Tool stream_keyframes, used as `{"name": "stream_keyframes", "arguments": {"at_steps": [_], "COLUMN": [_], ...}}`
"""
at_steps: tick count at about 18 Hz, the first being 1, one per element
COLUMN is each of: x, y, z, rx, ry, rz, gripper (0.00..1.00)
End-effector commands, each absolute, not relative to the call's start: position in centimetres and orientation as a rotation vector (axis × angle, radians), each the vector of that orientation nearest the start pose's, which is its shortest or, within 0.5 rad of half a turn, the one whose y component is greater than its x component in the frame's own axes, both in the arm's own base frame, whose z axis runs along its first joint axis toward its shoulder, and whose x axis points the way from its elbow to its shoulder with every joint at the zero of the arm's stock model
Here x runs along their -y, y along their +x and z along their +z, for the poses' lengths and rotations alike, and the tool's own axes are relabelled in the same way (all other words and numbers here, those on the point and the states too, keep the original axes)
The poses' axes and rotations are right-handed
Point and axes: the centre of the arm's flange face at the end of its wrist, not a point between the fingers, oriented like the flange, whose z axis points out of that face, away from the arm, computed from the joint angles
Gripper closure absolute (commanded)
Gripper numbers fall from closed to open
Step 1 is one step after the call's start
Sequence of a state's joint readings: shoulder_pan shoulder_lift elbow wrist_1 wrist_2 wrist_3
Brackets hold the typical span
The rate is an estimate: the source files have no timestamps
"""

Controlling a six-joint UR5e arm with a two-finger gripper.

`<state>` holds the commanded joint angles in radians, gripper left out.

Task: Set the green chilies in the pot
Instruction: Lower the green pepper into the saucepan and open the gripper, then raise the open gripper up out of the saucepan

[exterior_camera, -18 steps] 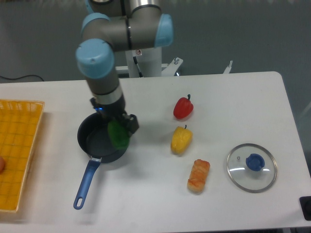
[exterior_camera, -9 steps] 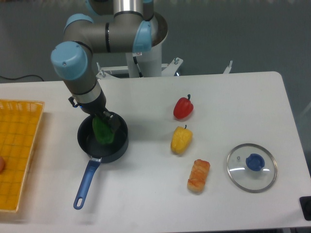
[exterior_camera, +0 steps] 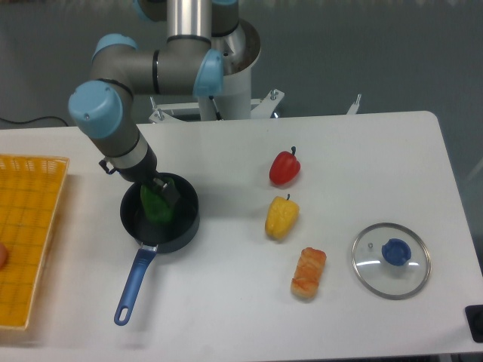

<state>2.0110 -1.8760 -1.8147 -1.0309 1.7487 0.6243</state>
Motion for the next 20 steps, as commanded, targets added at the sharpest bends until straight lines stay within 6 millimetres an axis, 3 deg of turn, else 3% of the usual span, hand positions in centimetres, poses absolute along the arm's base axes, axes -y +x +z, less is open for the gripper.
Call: {"name": "stream_keyframes", "arguments": {"at_steps": [1, 7, 10, 17, 20], "x": [-55.8, -55.9, -55.9, -56.2, -56.2], "y": [-13.5, -13.5, -13.7, -14.2, -14.8], "z": [26.2, 26.2, 26.6, 27.8, 29.5], "rx": [-0.299, -0.300, -0.296, -0.284, -0.266], "ry": [-3.218, -3.213, -3.209, -3.193, -3.176], "rz": [0.240, 0.246, 0.261, 0.283, 0.300], "gripper": [0.27, 0.15, 0.01, 0.00, 0.00]}}
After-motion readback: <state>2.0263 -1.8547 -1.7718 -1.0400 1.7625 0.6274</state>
